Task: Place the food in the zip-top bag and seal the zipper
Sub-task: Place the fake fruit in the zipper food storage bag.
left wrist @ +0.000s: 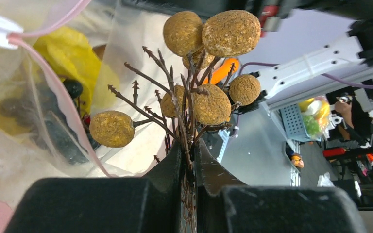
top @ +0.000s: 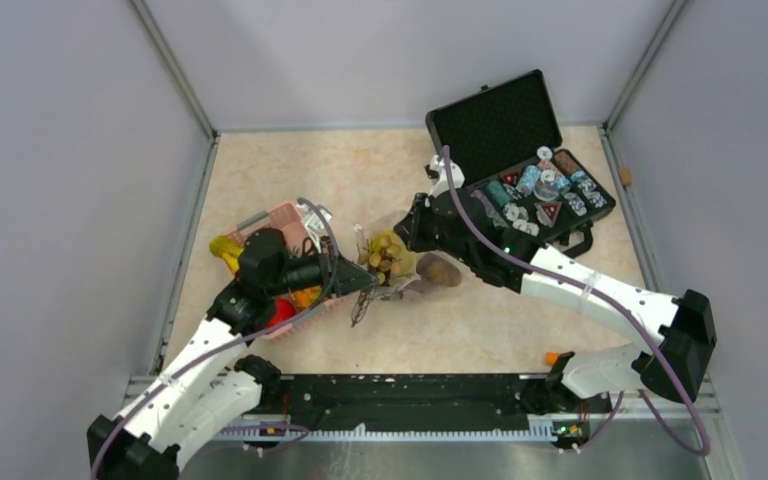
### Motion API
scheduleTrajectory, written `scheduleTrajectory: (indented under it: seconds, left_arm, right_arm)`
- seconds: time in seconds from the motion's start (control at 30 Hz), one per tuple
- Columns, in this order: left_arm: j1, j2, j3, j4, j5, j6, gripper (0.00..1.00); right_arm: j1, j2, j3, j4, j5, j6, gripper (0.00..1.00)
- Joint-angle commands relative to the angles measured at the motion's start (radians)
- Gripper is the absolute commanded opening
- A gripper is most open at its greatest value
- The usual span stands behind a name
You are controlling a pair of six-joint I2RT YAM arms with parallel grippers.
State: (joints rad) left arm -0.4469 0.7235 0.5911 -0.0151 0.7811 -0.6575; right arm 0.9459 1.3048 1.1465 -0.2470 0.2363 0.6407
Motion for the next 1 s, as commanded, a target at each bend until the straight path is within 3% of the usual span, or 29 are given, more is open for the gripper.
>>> scheduleTrajectory:
  seconds: [0.0, 0.17, 0.4, 0.67, 0.83, 0.97]
  left_arm:
    - [-0.060, 0.087, 0.075, -0.041, -0.122, 0.052, 0.00]
    - [-0.108, 0.149, 0.146, -0.136, -0.336, 0.047, 0.00]
    - [-0.110, 0.243, 0.233, -0.233, -0.477, -0.023, 0.00]
    - [-0.107, 0.338, 0.366, -0.269, -0.378, -0.024, 0.00]
    - [-0.105, 0.246, 0.356, -0.221, -0.388, -0.067, 0.00]
    - [-0.092, 0.202, 0.335, -0.172, -0.314, -0.128, 0.00]
  right_arm:
    - [-0.008, -0.007, 0.067, 0.027, 0.030, 0.007, 0.00]
    - [0.014, 0.006, 0.101, -0.026, 0.084, -0.034, 0.00]
    - [0.116, 0.019, 0.136, -0.070, 0.275, -0.115, 0.00]
    - [0.166, 0.025, 0.123, -0.091, 0.334, -0.175, 0.00]
    - [0.166, 0.005, 0.091, -0.100, 0.378, -0.204, 0.00]
    - [0.165, -0.025, 0.049, -0.064, 0.377, -0.208, 0.00]
